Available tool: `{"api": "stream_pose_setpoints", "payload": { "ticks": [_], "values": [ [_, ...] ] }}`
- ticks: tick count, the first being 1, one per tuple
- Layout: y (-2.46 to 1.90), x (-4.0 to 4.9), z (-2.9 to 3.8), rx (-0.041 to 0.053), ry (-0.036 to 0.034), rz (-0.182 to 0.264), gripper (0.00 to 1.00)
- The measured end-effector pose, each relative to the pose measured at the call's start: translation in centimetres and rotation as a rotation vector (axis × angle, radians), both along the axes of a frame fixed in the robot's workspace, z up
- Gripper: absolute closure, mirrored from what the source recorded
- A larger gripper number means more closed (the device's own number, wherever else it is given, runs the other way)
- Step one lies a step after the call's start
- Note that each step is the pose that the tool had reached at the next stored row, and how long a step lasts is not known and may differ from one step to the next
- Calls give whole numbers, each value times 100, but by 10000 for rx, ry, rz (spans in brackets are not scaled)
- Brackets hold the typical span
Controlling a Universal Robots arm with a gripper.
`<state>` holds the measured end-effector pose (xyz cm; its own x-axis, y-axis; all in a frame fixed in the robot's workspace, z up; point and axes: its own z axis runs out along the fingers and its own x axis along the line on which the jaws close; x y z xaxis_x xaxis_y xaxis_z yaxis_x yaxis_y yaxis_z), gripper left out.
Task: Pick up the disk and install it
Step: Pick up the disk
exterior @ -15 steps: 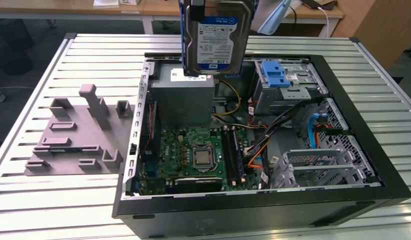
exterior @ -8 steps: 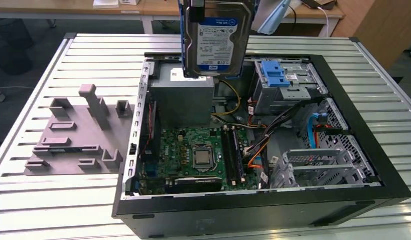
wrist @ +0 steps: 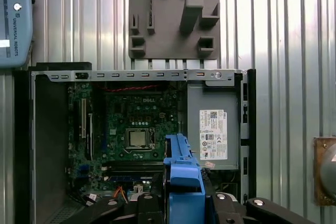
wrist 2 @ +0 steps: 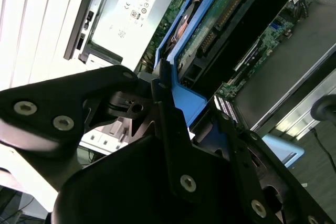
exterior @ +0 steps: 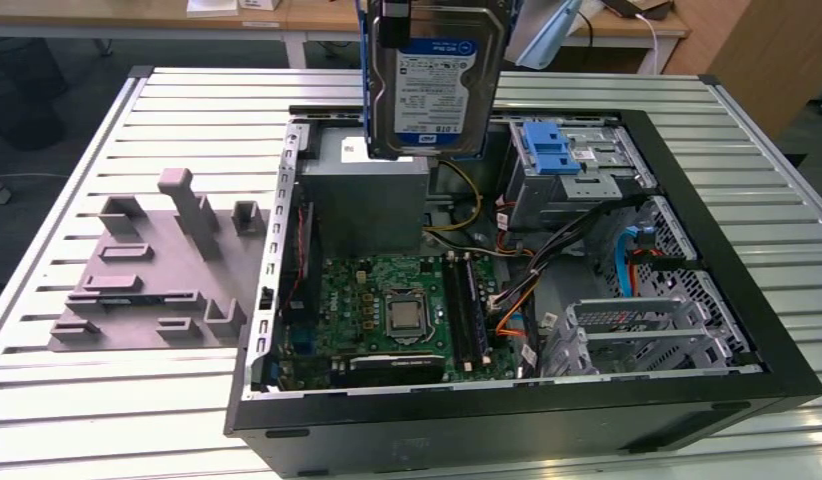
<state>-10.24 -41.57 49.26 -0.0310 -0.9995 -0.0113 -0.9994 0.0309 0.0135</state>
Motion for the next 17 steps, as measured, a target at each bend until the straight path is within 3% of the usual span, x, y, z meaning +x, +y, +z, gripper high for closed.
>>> {"api": "stream_pose_setpoints", "payload": {
  "ticks": [11,17],
  "values": [
    [-57,8,0,-16,0,-1,64],
    [-89,65,0,-17,0,-11,64]
  ]
}}
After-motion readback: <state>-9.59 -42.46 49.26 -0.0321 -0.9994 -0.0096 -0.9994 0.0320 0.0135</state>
